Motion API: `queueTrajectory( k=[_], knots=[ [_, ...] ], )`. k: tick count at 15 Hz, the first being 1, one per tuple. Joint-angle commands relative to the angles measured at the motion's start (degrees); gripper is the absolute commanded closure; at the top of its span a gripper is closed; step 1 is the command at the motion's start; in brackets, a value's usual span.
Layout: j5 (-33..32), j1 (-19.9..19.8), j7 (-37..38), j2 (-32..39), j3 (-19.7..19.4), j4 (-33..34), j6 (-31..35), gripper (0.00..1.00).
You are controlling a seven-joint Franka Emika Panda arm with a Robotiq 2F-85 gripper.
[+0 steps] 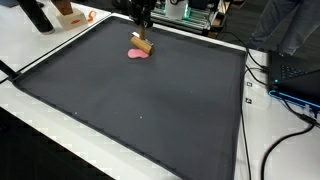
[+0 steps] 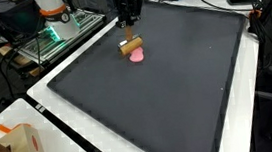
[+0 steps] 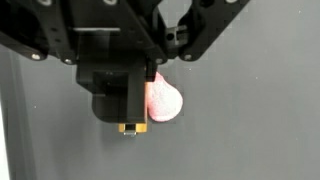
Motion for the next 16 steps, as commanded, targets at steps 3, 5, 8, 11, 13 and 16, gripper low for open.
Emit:
queueTrajectory(
  k=[3, 5, 8, 11, 13, 16],
  knots=[
    [-1.9, -1.1, -0.9, 2.4, -0.2, -0.1, 3.8, 0.76],
    [-2.5, -1.2, -0.7, 3.3, -0.2, 0.2, 4.5, 0.76],
    [-2.1, -1.3, -1.2, 5.2, -0.3, 1.0, 4.5, 0.76],
    [-1.9, -1.5, -1.1, 6.9, -0.4, 1.8, 5.0, 0.76],
    [-1.9, -1.6, -1.2, 7.5, -0.5, 2.0, 6.2, 0.76],
    [-2.1, -2.0, -1.5, 8.2, -0.7, 2.1, 7.4, 0.76]
  ],
)
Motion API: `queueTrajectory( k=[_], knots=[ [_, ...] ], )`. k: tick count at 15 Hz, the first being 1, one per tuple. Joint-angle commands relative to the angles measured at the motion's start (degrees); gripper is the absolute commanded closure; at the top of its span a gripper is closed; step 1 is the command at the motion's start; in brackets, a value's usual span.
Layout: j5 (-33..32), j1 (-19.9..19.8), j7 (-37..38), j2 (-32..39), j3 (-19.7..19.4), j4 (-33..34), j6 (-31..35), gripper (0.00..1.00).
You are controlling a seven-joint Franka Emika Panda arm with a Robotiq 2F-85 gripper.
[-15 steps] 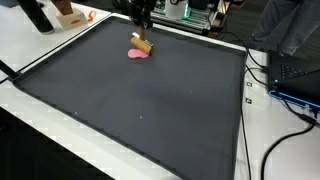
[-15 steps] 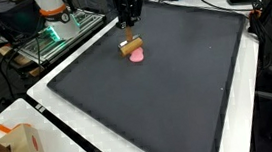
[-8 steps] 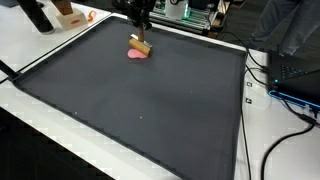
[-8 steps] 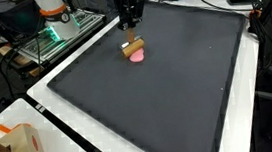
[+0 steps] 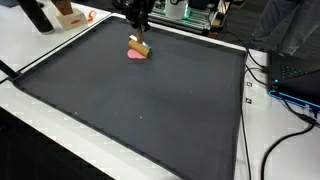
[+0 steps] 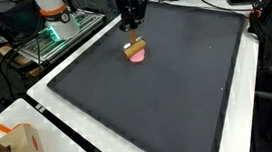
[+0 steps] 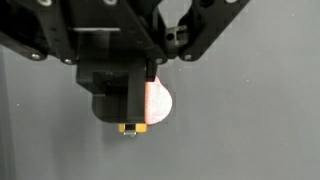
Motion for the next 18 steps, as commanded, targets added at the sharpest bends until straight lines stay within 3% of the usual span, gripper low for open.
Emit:
queueTrajectory(
  k=[1, 18],
  knots=[
    [-1.0, -1.4, -0.6, 5.3, -0.9, 0.1, 6.1, 0.76],
    [-0.8, -2.9, 1.5, 6.7, -1.5, -0.1, 13.8, 0.76]
  ],
)
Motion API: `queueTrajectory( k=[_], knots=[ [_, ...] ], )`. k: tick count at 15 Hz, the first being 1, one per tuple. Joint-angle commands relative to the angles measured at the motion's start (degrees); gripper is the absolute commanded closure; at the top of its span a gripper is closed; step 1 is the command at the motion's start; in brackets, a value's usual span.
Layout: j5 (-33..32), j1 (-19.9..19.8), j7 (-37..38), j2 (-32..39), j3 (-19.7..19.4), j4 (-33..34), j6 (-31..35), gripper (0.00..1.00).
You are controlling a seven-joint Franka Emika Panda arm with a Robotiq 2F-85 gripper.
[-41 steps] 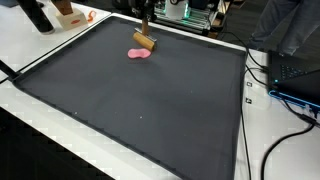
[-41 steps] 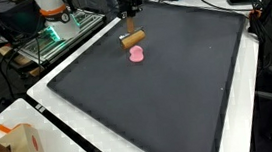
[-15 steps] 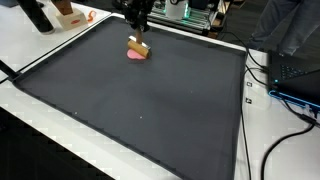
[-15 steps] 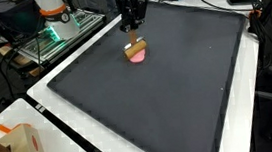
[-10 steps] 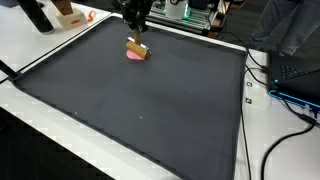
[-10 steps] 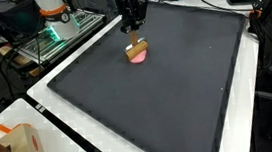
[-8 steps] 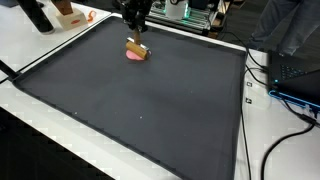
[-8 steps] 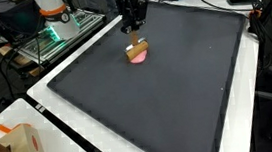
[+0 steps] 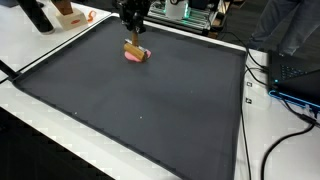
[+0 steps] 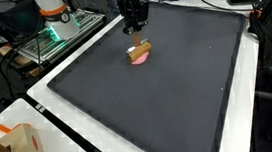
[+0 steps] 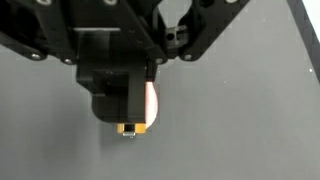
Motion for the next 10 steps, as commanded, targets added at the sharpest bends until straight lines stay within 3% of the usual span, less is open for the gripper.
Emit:
queueTrajectory(
  k=[1, 10],
  knots=[
    [-0.9, -1.2, 1.2, 5.8, -0.9, 0.3, 7.5, 0.76],
    [-0.4, -1.5, 0.9, 5.3, -1.0, 0.0, 9.7, 0.76]
  ],
)
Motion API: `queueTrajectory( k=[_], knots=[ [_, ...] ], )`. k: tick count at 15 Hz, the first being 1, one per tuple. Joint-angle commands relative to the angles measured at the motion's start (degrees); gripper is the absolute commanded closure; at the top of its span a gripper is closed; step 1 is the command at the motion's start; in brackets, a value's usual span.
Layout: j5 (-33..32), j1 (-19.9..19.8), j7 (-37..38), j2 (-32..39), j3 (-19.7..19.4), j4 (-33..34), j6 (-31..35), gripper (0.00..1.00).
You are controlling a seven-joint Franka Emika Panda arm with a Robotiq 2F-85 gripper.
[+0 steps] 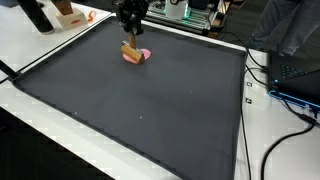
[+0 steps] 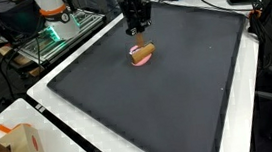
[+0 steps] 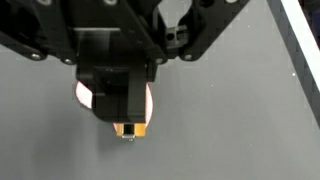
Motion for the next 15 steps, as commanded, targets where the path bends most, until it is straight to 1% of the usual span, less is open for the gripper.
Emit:
queueTrajectory(
  k=[1, 6, 9, 15],
  knots=[
    [-0.5, -0.8, 0.7, 4.2, -0.7, 0.0, 5.9, 0.76],
    [-0.3, -1.1, 1.1, 3.5, -0.9, -0.2, 8.0, 0.76],
    [0.4, -1.4, 1.8, 2.6, -1.0, -0.1, 7.2, 0.76],
    [-0.2, -1.2, 4.5, -1.7, -0.7, -1.2, 6.5, 0.76]
  ],
)
